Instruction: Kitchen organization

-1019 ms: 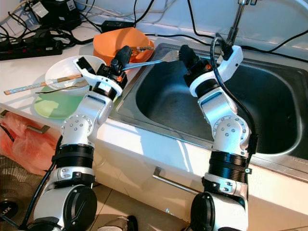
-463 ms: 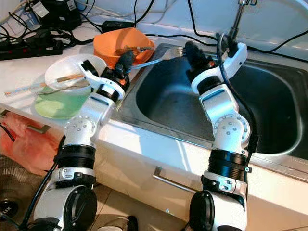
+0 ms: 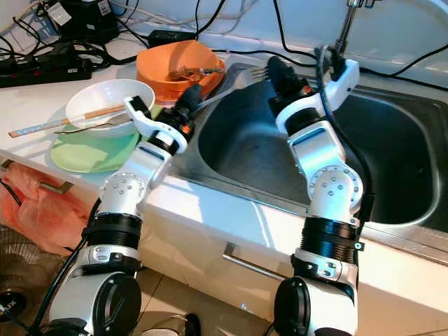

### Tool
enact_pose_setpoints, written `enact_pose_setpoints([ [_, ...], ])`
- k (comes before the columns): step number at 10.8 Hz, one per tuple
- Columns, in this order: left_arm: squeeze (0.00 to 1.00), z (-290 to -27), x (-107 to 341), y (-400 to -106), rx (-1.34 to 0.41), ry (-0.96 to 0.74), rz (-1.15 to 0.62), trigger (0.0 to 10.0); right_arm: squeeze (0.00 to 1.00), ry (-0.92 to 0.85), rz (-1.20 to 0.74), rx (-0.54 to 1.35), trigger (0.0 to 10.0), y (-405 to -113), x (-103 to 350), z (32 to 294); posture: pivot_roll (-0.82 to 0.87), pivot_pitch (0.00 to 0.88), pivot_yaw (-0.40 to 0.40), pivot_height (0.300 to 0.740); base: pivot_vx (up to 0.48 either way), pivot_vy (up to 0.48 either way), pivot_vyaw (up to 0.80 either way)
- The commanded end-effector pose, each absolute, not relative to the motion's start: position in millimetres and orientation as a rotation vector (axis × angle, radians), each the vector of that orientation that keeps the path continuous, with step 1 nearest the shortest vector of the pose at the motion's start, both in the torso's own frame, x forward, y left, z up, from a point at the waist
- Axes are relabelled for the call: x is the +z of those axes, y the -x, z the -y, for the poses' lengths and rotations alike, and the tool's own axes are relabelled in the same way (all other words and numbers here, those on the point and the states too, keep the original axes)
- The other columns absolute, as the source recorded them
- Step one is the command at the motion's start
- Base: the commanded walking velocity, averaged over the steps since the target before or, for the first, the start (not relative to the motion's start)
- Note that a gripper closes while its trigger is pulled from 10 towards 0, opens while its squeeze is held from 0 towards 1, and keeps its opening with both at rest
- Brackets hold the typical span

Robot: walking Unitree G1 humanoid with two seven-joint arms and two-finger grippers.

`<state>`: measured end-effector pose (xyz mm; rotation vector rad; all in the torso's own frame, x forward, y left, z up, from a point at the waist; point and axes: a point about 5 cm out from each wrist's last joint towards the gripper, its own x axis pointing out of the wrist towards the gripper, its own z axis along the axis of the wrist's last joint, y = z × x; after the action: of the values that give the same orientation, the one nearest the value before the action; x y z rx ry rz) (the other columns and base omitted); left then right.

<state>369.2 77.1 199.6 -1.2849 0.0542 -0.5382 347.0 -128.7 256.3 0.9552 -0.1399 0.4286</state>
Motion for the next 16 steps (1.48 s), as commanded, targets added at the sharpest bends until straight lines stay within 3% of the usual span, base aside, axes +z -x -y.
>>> enact_pose_setpoints([
  [1,1.00,-36.4,192.0,-356.7,-0.617,1.345,-0.139,10.0,0.00,-0.932,0.109,0.433,0.0,-347.7,255.4,122.8,-0.03,0.085,0.055,0.740,0.000,0.000,0.00],
  [6,1.00,-23.0,190.9,-345.4,-0.725,1.113,-0.197,10.0,0.00,-0.908,0.158,0.346,0.0,-352.9,258.3,135.2,-0.03,0.085,0.058,0.740,0.000,0.000,0.00],
  [13,1.00,-21.1,179.9,-332.6,-0.761,0.987,-0.242,10.0,0.00,-0.752,0.287,0.219,0.0,-359.4,273.5,169.9,-0.03,0.089,0.063,0.740,0.000,0.000,0.00],
  [16,1.00,-21.9,180.3,-331.6,-0.772,0.941,-0.236,10.0,0.00,-0.723,0.276,0.195,0.0,-358.4,265.6,172.8,-0.03,0.092,0.061,0.740,0.000,0.000,0.00],
])
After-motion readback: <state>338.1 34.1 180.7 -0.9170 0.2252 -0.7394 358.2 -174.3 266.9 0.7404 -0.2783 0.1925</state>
